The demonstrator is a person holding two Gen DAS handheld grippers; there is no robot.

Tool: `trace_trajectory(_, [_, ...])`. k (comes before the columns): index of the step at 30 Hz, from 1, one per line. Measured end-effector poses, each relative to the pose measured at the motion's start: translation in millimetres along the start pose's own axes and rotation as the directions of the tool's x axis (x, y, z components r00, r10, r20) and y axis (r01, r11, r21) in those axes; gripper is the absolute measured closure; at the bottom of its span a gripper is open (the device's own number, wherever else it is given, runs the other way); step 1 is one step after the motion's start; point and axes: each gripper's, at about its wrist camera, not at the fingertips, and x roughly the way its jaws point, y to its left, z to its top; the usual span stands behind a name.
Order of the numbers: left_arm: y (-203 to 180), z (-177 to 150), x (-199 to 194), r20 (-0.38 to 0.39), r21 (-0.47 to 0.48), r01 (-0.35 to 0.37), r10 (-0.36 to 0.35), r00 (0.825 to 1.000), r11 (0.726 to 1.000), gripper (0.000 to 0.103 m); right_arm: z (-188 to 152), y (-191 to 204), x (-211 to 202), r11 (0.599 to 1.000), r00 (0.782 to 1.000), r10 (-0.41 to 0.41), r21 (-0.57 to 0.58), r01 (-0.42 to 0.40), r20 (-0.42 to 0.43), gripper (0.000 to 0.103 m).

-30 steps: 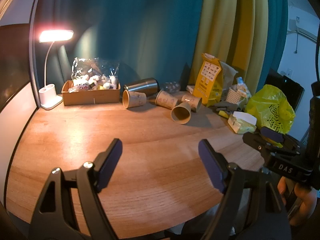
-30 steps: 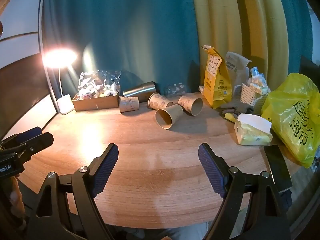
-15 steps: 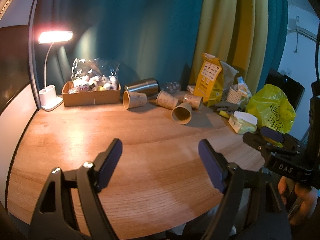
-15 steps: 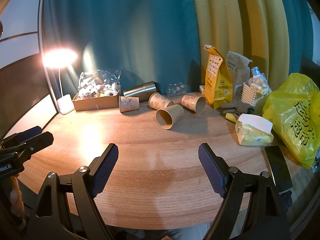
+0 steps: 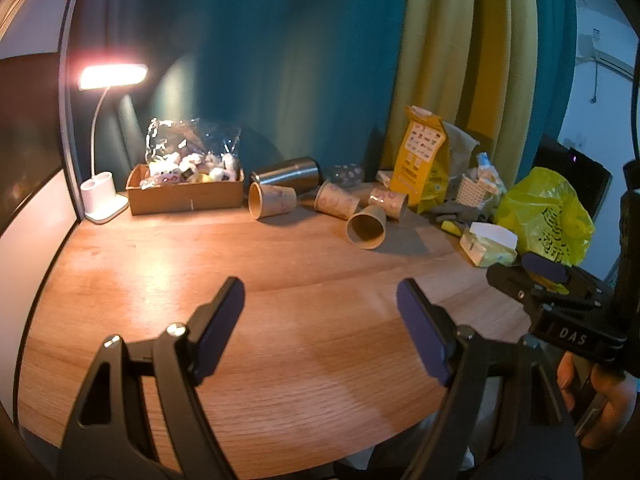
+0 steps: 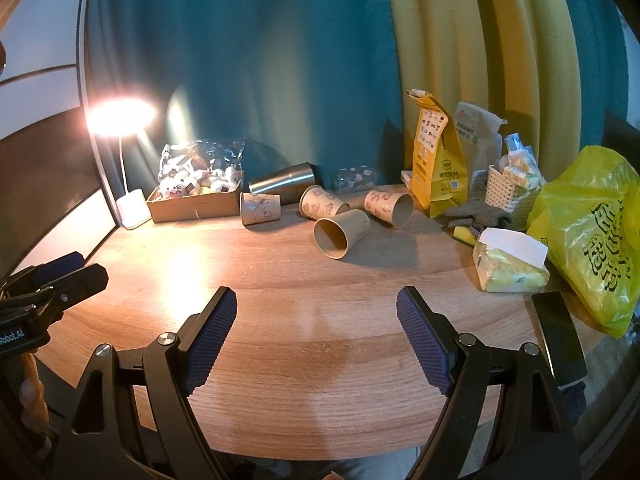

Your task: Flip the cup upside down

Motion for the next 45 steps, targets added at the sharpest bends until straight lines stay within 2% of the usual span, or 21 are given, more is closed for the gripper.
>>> trace_trajectory(45, [5.9,-0.1,-0.6,-0.002,0.003,-0.008,0.008,1.000,1.000,0.023,2.1,4.9,3.8,1.000,1.000,0.007,-0.005,-0.007,-0.006,0.018])
